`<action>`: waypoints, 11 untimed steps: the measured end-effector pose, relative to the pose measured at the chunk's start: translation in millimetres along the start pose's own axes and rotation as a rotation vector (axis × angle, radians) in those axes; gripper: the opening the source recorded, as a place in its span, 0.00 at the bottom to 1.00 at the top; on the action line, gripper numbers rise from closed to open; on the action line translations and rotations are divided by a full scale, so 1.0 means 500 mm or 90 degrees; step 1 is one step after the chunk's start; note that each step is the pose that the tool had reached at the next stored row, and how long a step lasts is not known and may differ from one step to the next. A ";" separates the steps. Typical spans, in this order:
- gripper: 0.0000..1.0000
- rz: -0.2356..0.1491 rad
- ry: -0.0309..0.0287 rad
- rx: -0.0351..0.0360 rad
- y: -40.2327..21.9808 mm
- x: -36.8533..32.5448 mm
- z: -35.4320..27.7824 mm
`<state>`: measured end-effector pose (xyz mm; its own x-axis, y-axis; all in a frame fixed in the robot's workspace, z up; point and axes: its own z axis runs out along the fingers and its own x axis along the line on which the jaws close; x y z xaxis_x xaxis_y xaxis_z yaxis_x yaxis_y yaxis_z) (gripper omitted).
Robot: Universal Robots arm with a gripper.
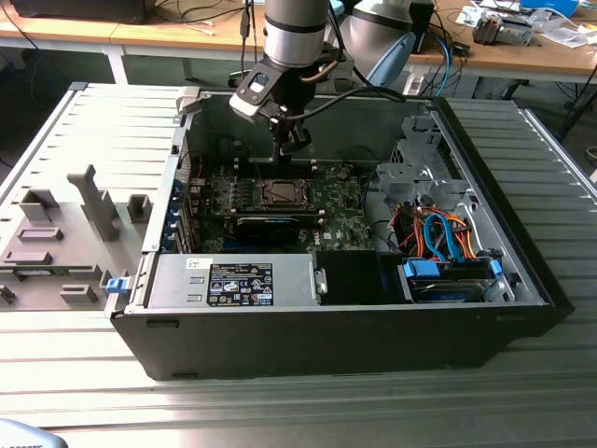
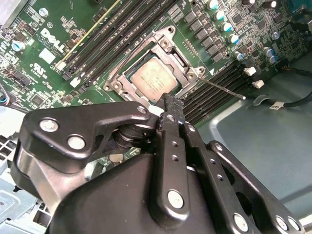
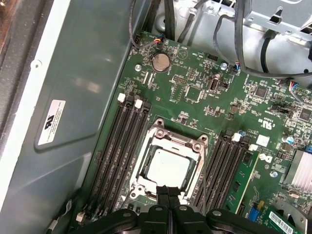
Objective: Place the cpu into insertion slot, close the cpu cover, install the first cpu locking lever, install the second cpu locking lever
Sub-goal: 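Install the first cpu locking lever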
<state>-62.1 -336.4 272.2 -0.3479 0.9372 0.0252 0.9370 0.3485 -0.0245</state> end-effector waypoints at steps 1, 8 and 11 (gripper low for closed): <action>0.11 -0.001 0.0000 0.0000 0.000 0.000 0.000; 0.11 -0.009 -0.0002 0.0002 0.000 0.000 0.000; 0.11 -0.012 -0.0003 0.0003 0.000 0.000 0.000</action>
<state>-62.1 -336.5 272.2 -0.3653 0.9305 0.0252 0.9303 0.3659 -0.0245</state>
